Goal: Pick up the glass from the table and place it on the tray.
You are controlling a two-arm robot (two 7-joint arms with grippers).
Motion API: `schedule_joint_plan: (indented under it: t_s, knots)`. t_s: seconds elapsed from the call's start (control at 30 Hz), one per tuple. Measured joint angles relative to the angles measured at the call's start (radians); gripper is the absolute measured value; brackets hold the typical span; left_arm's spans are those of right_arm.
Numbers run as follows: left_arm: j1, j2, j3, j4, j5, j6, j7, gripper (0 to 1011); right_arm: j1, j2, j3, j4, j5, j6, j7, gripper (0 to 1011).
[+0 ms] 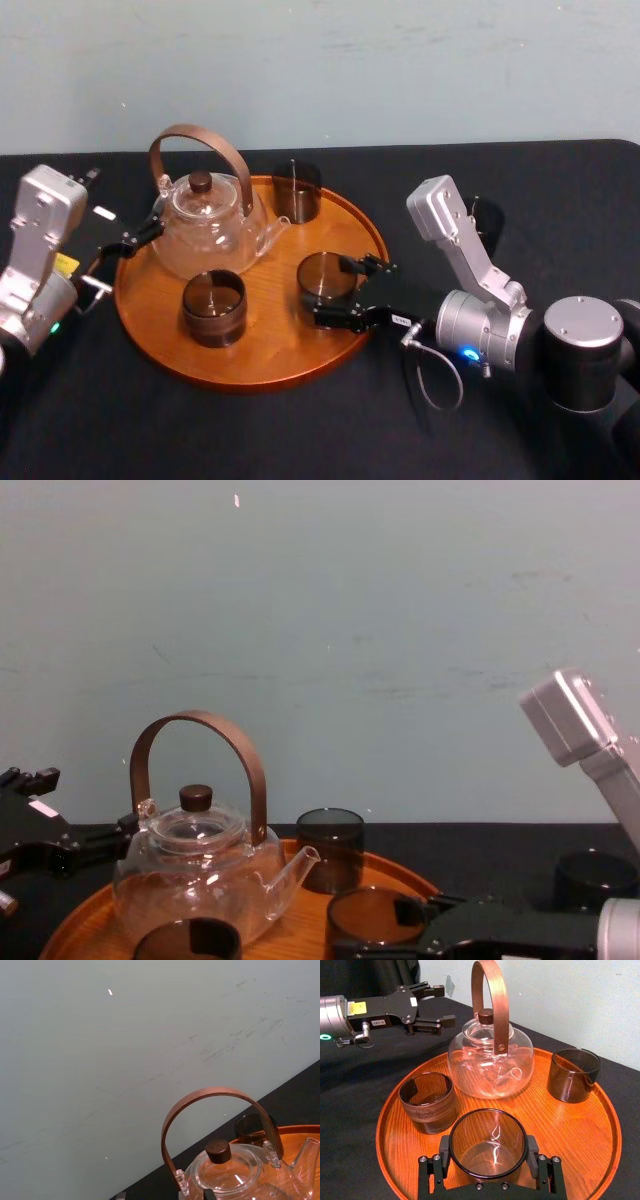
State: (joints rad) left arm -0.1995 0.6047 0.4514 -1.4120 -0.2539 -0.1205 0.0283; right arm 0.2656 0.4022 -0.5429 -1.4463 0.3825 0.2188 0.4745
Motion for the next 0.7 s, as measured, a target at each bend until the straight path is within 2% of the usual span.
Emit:
schedule_joint_plan:
  t_s: [0.7]
  knots:
    - [0.0,0.0,0.0,0.0,0.0,0.0,0.0,1001,0.016,-0.024,-0.016,0.04,0.002,0.004,0.01,900]
